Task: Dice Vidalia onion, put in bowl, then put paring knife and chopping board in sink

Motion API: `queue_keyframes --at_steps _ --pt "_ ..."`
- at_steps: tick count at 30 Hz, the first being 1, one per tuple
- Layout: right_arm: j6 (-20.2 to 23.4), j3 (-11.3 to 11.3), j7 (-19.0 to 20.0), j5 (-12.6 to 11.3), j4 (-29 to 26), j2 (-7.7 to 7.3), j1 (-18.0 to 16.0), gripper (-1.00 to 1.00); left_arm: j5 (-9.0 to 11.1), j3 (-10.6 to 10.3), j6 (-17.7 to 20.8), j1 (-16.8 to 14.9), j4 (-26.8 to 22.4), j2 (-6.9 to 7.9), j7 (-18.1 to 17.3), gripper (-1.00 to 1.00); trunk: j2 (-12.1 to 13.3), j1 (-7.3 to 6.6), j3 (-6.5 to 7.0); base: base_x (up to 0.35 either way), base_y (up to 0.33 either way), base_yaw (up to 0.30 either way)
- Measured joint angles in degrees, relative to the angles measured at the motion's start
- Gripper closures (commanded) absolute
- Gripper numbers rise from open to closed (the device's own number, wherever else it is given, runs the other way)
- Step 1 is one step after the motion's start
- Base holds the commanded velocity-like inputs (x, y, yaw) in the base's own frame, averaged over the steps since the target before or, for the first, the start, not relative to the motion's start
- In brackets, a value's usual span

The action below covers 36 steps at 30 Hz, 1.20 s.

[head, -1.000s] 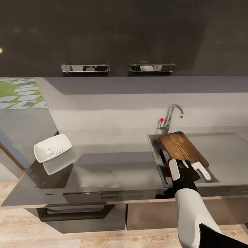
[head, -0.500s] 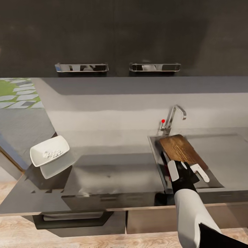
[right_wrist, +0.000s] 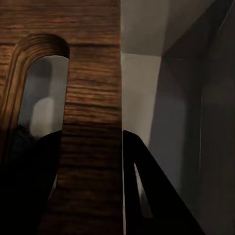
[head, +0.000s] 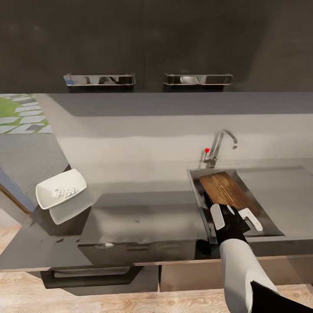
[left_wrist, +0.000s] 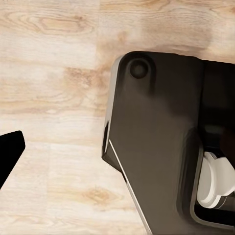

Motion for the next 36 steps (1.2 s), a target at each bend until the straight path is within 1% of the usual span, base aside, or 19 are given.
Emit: queue_keyframes --at_steps 5,6,9,12,17,36 --pt "0.1 0.0 0.1 -0.4 0.0 0.0 0.0 1.0 0.0 0.0 0.0 0.0 0.0 0.0 0.0 -1.0 0.0 0.0 -0.46 0.213 0.0 0.0" --pt "0.1 0.0 0.1 -0.9 0.0 0.0 0.0 1.0 0.0 0.0 0.0 0.0 0.0 0.0 0.0 -1.0 0.0 0.0 -0.56 0.092 0.0 0.0" --pt "0.1 0.0 0.1 -3.8 0.0 0.0 0.0 1.0 0.0 0.0 0.0 0.0 0.0 0.0 0.0 -1.0 0.0 0.01 -0.83 0.04 0.0 0.0" --pt "0.1 0.1 0.1 -5.1 0.0 0.0 0.0 1.0 0.0 0.0 0.0 0.0 0.1 0.0 0.0 -1.0 0.0 0.02 -1.11 0.011 0.0 0.0" --pt "0.1 0.0 0.1 -5.5 0.0 0.0 0.0 1.0 0.0 0.0 0.0 0.0 0.1 0.0 0.0 -1.0 0.0 0.01 -1.57 0.002 0.0 0.0" --pt "0.1 -0.2 0.1 -5.7 -0.1 0.0 0.0 1.0 0.0 0.0 0.1 0.0 0.2 0.0 0.0 -1.0 0.0 0.02 -3.33 0.0 0.0 0.0"
